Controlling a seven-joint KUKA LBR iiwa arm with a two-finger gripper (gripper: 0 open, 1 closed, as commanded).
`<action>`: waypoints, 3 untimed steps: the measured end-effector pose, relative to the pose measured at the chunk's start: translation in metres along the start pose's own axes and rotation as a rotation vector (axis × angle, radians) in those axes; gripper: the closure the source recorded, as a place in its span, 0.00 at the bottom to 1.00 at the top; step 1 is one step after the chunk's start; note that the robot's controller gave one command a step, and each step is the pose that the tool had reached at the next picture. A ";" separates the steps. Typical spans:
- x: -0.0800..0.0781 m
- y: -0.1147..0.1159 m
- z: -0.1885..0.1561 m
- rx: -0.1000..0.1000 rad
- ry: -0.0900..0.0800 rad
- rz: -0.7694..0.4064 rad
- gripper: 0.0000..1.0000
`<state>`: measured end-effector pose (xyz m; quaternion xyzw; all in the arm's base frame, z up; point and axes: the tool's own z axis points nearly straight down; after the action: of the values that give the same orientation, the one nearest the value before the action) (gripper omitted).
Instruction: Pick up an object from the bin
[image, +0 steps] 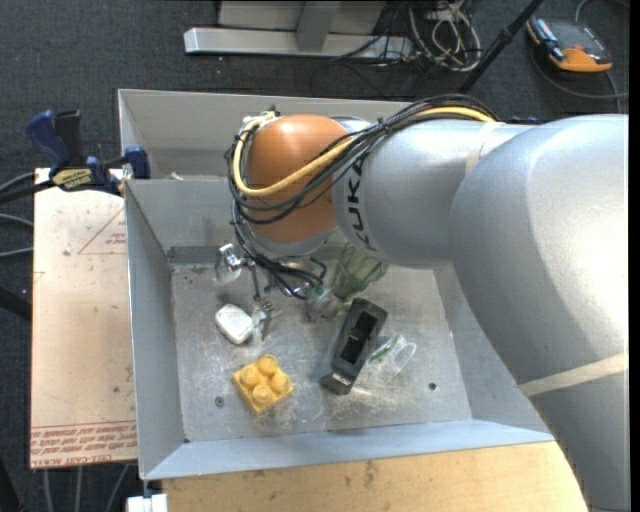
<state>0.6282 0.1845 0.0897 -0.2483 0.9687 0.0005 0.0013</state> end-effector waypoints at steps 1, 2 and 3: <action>-0.007 0.005 0.008 0.004 0.000 -0.026 1.00; -0.007 0.005 0.008 0.004 0.000 -0.026 1.00; -0.007 0.005 0.008 0.003 -0.001 -0.026 1.00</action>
Offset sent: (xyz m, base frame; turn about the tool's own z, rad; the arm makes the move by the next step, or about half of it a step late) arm 0.0000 0.0000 0.0000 0.0000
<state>0.6319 0.1926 0.0821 -0.2607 0.9654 -0.0009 0.0023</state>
